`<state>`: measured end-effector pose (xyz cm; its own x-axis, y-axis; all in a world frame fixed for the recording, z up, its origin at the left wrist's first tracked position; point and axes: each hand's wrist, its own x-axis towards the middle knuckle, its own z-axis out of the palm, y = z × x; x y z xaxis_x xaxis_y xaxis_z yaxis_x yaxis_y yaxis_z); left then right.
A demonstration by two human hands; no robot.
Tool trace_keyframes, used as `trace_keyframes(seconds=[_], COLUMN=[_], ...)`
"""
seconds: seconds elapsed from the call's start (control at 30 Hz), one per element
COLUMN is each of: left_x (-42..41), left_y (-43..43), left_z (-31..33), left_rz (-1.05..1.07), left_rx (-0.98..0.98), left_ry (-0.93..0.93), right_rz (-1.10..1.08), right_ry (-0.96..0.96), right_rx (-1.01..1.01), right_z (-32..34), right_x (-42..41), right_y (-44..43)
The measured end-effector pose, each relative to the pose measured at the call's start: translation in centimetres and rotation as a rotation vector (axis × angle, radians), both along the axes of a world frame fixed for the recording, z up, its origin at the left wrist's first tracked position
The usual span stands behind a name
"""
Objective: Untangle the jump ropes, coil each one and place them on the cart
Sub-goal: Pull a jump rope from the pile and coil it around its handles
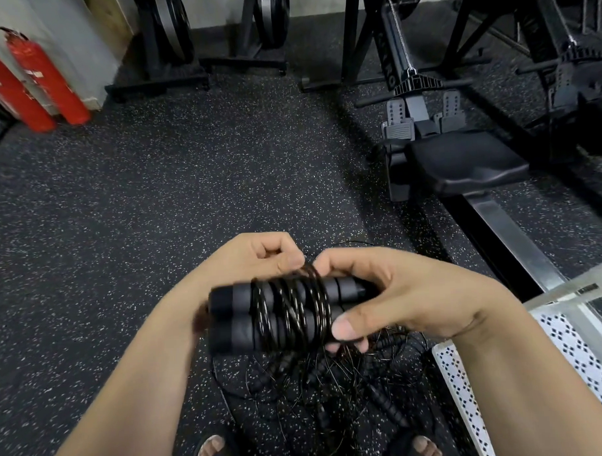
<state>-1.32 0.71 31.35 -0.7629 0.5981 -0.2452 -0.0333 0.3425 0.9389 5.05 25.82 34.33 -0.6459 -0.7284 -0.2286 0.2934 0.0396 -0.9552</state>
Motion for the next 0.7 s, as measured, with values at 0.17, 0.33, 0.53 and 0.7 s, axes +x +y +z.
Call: trace_keyframes(seconds=[0.17,0.33,0.53,0.7], left_x=[1.4,0.8,1.5,1.9], left_y=[0.2,1.7,3.3,3.2], left_z=[-0.9,-1.8,-1.2,-0.5], left_rz=[0.213,0.286,0.101,-0.037], left_rx=[-0.088,-0.166,-0.24,-0.417], left_ry=[-0.089,-0.156,-0.034,0.12], right_rz=[-0.277,-0.587,-0.864,-0.841], right_ry=[-0.016,0.03,0.195,0.423], right_rx=[-0.103,-0.134,0.028,0.566], right_z=[-0.7,-1.3,-2.4,-2.9], right_x=[-0.7,-1.1,-1.9,-1.7], right_y=[-0.2,-0.9,-0.9,-0.3])
